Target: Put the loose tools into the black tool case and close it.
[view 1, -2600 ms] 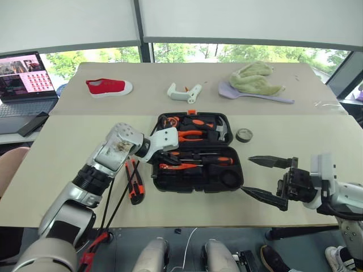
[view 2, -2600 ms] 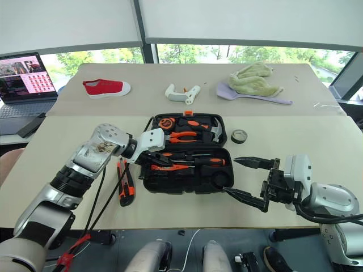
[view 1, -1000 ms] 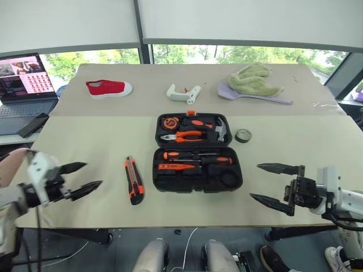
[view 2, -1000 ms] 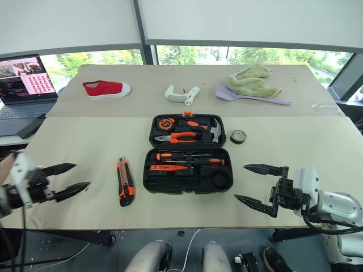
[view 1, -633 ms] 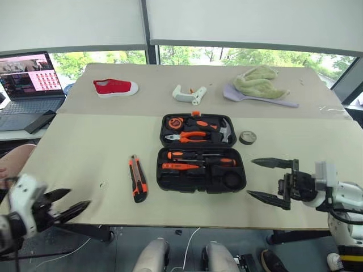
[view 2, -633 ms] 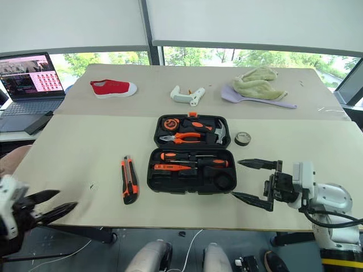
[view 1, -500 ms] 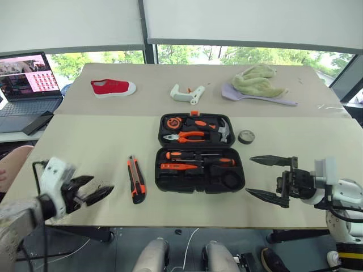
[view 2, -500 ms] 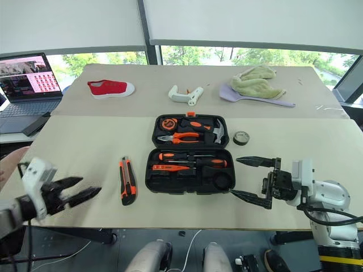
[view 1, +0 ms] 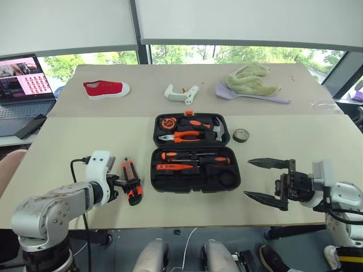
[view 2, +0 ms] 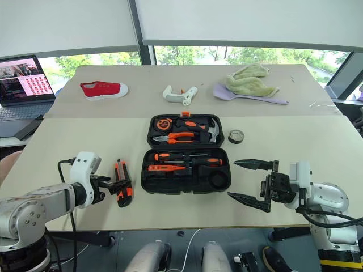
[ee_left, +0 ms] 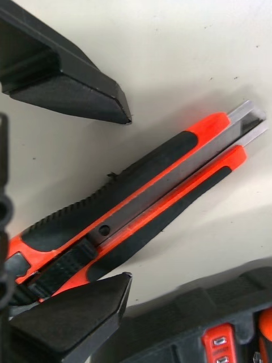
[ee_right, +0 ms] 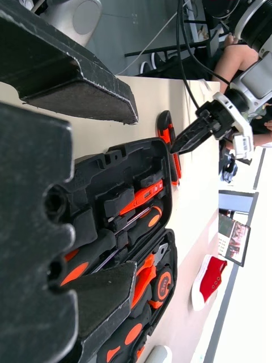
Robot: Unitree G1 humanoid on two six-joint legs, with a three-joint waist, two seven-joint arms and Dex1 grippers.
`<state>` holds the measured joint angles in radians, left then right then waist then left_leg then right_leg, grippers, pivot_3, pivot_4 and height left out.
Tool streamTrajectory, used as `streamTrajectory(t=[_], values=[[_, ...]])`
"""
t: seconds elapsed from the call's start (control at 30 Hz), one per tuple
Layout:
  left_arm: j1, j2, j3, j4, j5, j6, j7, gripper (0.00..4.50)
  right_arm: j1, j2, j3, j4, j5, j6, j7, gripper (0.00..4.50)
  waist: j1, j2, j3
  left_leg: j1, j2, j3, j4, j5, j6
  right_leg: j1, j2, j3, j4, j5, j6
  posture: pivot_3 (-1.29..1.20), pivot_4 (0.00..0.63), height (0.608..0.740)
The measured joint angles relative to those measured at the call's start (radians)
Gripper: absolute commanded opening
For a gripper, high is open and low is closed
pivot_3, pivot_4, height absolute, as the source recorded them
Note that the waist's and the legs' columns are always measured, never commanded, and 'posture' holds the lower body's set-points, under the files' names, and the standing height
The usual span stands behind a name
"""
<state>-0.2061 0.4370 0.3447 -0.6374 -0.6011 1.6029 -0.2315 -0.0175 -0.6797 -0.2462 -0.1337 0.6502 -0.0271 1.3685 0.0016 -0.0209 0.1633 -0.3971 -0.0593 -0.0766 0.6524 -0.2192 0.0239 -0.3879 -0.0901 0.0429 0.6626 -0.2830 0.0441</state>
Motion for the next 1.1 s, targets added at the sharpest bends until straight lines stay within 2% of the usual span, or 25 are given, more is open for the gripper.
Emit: streamTrajectory(t=[0.07, 0.17, 0.23, 0.3, 0.33, 0.47, 0.5, 0.6, 0.7, 0.83, 0.9, 1.03, 1.1], values=[[-0.01, -0.022, -0.021, 0.002, 0.011, -0.005, 0.021, 4.48, 0.003, 0.0, 0.0, -0.009, 0.0, 0.005, -0.006, 4.5, 0.01, 0.001, -0.001, 0.0, 0.0, 0.0, 0.0, 0.0, 0.0, 0.001, 0.0, 0.0, 0.0, 0.0, 0.0, 0.0, 0.15, 0.74], [-0.015, -0.032, -0.046, 0.005, 0.025, -0.01, 0.044, 3.8, 0.005, 0.0, 0.0, -0.024, 0.001, 0.013, -0.019, 4.5, 0.015, 0.002, -0.001, 0.001, -0.001, 0.0, 0.0, 0.0, 0.0, 0.001, -0.001, 0.0, 0.0, 0.0, 0.0, 0.0, 0.15, 0.74], [-0.013, -0.033, -0.057, 0.005, 0.027, -0.012, 0.046, 2.96, 0.007, 0.0, 0.0, -0.033, 0.002, 0.019, -0.022, 4.5, 0.016, 0.003, -0.002, 0.0, -0.001, 0.0, 0.0, 0.0, 0.0, 0.001, -0.001, 0.0, 0.0, 0.0, 0.0, 0.0, 0.15, 0.74], [-0.004, -0.033, -0.074, 0.005, 0.023, -0.012, 0.041, 2.34, 0.007, 0.0, 0.0, -0.041, 0.003, 0.035, -0.026, 4.5, 0.013, 0.003, -0.002, 0.0, -0.001, 0.0, 0.0, 0.0, 0.0, 0.001, -0.001, 0.0, -0.001, 0.0, 0.0, 0.0, 0.15, 0.74], [-0.001, -0.028, -0.075, 0.005, 0.019, -0.012, 0.035, 1.86, 0.007, 0.0, 0.0, -0.044, 0.003, 0.04, -0.027, 4.5, 0.011, 0.003, -0.002, 0.0, 0.0, 0.0, 0.0, 0.0, 0.0, 0.001, -0.001, 0.0, 0.0, 0.0, 0.0, 0.0, 0.15, 0.74], [0.004, 0.017, -0.074, 0.007, 0.003, -0.012, -0.012, 0.58, 0.009, 0.0, 0.001, -0.053, 0.003, 0.057, -0.032, 4.5, -0.001, 0.004, -0.003, 0.002, 0.002, 0.001, -0.001, 0.0, 0.0, 0.001, 0.001, 0.001, 0.0, 0.0, 0.0, 0.0, 0.15, 0.74], [0.005, 0.039, -0.072, 0.014, 0.0, -0.014, -0.028, 0.55, 0.009, 0.0, 0.001, -0.054, 0.003, 0.059, -0.034, 4.5, -0.004, 0.004, -0.003, 0.002, 0.002, 0.001, -0.002, 0.0, 0.0, 0.001, 0.002, 0.001, 0.0, 0.0, -0.001, 0.0, 0.15, 0.74], [0.025, 0.187, -0.02, 0.088, -0.001, -0.052, -0.097, 0.55, 0.011, 0.0, 0.001, -0.057, 0.003, 0.072, -0.04, 4.5, -0.021, 0.004, -0.002, 0.005, 0.004, 0.001, -0.005, 0.0, 0.0, 0.0, 0.004, 0.002, 0.0, -0.001, -0.003, 0.0, 0.15, 0.74], [0.068, 0.317, 0.038, 0.197, 0.024, -0.148, -0.175, 0.55, 0.023, 0.0, 0.001, -0.062, 0.003, 0.082, -0.047, 4.5, -0.016, 0.003, -0.002, 0.006, 0.004, 0.001, -0.008, 0.0, -0.001, -0.001, 0.004, 0.002, 0.0, -0.002, -0.005, 0.0, 0.15, 0.74], [0.177, 0.472, 0.023, 0.29, 0.012, -0.398, -0.454, 0.55, 0.025, 0.0, 0.002, -0.075, 0.003, 0.089, -0.056, 4.5, -0.007, 0.002, -0.001, 0.004, 0.003, 0.001, -0.008, -0.001, -0.002, 0.0, -0.004, 0.001, -0.005, -0.002, -0.006, 0.0, 0.15, 0.74], [0.212, 0.507, -0.002, 0.34, 0.017, -0.499, -0.555, 0.55, 0.029, 0.0, 0.002, -0.081, 0.003, 0.092, -0.06, 4.5, -0.001, 0.002, -0.001, 0.003, 0.003, 0.001, -0.008, -0.002, -0.005, 0.0, -0.007, 0.001, -0.007, -0.002, -0.006, 0.0, 0.15, 0.74], [0.216, 0.513, -0.046, 0.426, 0.039, -0.587, -0.621, 0.55, 0.04, 0.0, 0.001, -0.097, 0.003, 0.1, -0.063, 4.5, 0.007, 0.002, -0.001, 0.0, 0.004, 0.001, -0.008, -0.002, -0.005, -0.003, -0.007, 0.001, -0.007, -0.002, -0.006, 0.0, 0.15, 0.74], [0.193, 0.517, -0.058, 0.455, 0.052, -0.598, -0.618, 1.55, 0.047, -0.001, 0.001, -0.101, 0.003, 0.103, -0.065, 4.5, 0.01, 0.002, -0.001, 0.0, 0.004, 0.001, -0.008, -0.002, -0.004, -0.004, -0.007, 0.0, -0.006, -0.002, -0.006, 0.0, 0.15, 0.74]])
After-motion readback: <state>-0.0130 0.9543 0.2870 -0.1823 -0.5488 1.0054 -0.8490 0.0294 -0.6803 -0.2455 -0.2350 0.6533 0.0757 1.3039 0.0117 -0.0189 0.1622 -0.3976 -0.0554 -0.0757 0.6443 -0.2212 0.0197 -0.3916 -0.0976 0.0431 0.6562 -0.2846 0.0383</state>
